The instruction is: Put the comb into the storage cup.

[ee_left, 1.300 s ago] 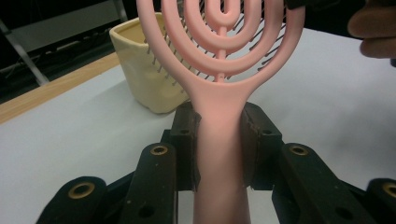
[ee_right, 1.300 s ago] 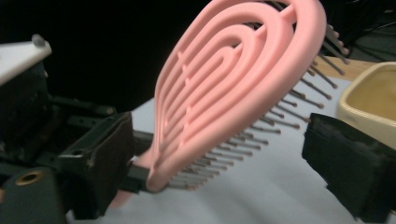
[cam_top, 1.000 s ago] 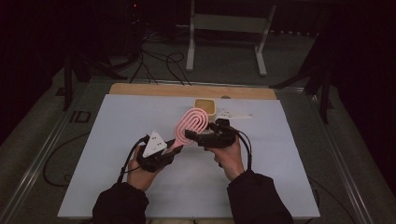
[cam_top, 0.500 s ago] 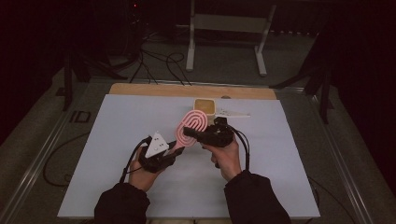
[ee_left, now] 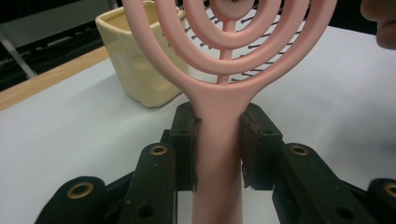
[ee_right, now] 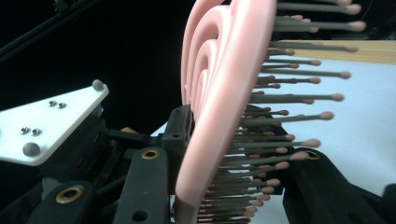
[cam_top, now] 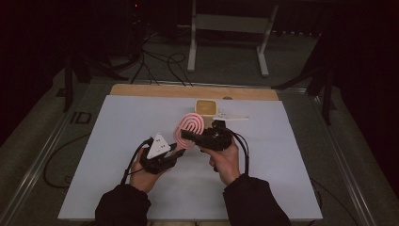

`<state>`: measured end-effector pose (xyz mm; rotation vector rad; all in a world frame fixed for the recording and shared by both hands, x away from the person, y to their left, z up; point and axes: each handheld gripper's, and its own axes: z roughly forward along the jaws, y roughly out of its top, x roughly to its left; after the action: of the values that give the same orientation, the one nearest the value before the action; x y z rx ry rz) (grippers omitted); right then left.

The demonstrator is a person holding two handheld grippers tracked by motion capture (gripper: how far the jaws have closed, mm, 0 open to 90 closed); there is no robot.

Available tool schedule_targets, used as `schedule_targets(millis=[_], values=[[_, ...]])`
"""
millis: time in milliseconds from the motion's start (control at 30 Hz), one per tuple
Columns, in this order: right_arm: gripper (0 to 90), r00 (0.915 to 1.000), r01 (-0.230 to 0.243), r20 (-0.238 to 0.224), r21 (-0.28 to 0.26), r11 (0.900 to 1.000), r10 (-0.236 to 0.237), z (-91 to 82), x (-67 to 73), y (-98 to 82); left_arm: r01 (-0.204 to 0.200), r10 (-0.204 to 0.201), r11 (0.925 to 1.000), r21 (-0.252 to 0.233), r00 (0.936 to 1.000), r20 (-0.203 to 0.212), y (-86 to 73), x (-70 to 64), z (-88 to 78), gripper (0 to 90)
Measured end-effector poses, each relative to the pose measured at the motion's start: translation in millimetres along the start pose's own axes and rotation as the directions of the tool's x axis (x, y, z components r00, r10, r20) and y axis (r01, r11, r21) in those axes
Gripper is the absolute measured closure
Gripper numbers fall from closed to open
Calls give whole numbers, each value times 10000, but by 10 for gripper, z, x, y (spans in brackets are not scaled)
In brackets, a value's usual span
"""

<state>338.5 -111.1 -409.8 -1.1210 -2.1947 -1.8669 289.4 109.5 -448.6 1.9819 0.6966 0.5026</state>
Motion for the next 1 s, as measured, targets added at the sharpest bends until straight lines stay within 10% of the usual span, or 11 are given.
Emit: schedule_targets(millis=[367,567,1000], values=[[638,9992,-77,386,-335,9994,90,-23,5,8,557,-586,9976,-404,9957,-722,15,77,-91,341],[637,9986,-14,534,-316,9995,31,-76,-30,23,1136,-1322,9864,-1188,9778,-1625,20,224,-307,70],[637,9971,-11,763,-306,9995,34,-142,-80,18,1255,-1540,9791,-1601,9715,-1803,-316,370,-664,1]])
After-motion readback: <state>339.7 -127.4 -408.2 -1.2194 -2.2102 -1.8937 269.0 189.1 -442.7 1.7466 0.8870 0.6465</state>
